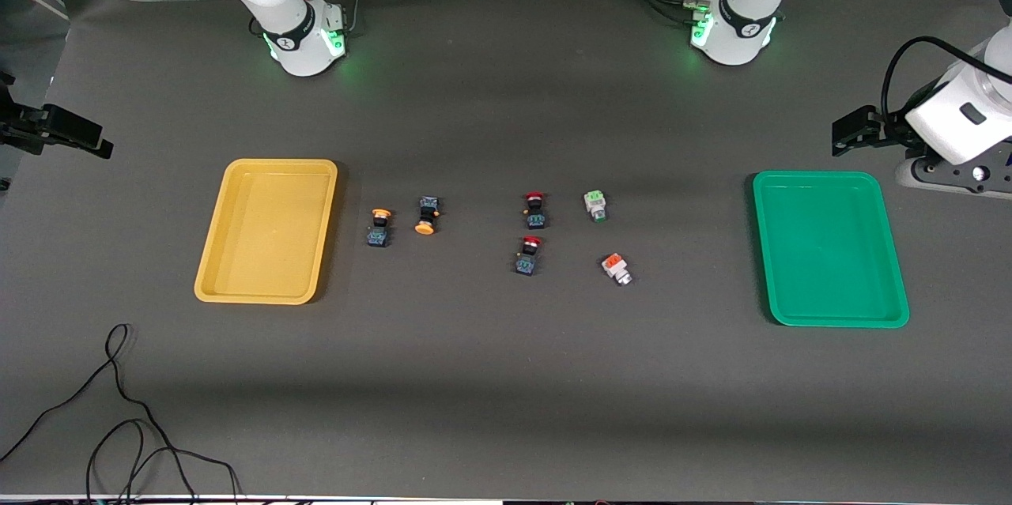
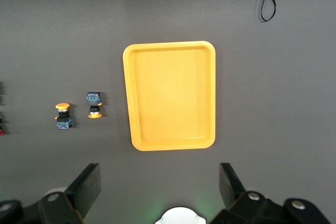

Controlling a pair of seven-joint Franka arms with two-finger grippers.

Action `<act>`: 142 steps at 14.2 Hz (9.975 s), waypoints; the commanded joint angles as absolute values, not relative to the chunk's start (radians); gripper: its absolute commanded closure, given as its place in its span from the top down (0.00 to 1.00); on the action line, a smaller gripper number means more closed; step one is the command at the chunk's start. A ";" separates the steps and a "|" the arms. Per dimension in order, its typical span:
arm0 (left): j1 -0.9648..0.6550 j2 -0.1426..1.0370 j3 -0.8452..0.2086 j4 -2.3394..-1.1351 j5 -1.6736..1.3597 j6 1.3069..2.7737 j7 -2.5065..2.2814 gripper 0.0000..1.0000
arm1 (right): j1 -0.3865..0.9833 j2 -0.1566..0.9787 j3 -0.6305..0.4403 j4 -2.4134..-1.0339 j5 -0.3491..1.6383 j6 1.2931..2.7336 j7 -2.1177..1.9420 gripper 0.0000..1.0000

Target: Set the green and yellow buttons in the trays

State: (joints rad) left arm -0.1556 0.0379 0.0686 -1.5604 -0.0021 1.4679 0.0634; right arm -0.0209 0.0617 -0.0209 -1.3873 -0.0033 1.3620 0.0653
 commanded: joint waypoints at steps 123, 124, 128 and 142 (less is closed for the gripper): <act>-0.184 0.746 -0.365 -1.617 0.293 2.231 -1.333 0.15 | 1.006 0.531 -0.443 -2.095 0.577 2.503 0.543 1.00; -0.183 0.736 -0.365 -1.608 0.295 2.220 -1.322 0.11 | 1.041 0.535 -0.445 -2.106 0.580 2.503 0.554 1.00; -0.109 0.540 -0.396 -1.571 0.246 2.013 -1.089 0.00 | 1.077 0.532 -0.449 -2.144 0.580 2.516 0.555 0.89; 0.567 0.301 -0.388 -1.751 0.224 1.798 0.158 0.00 | 1.071 0.221 -0.728 -2.100 0.205 2.111 0.433 0.00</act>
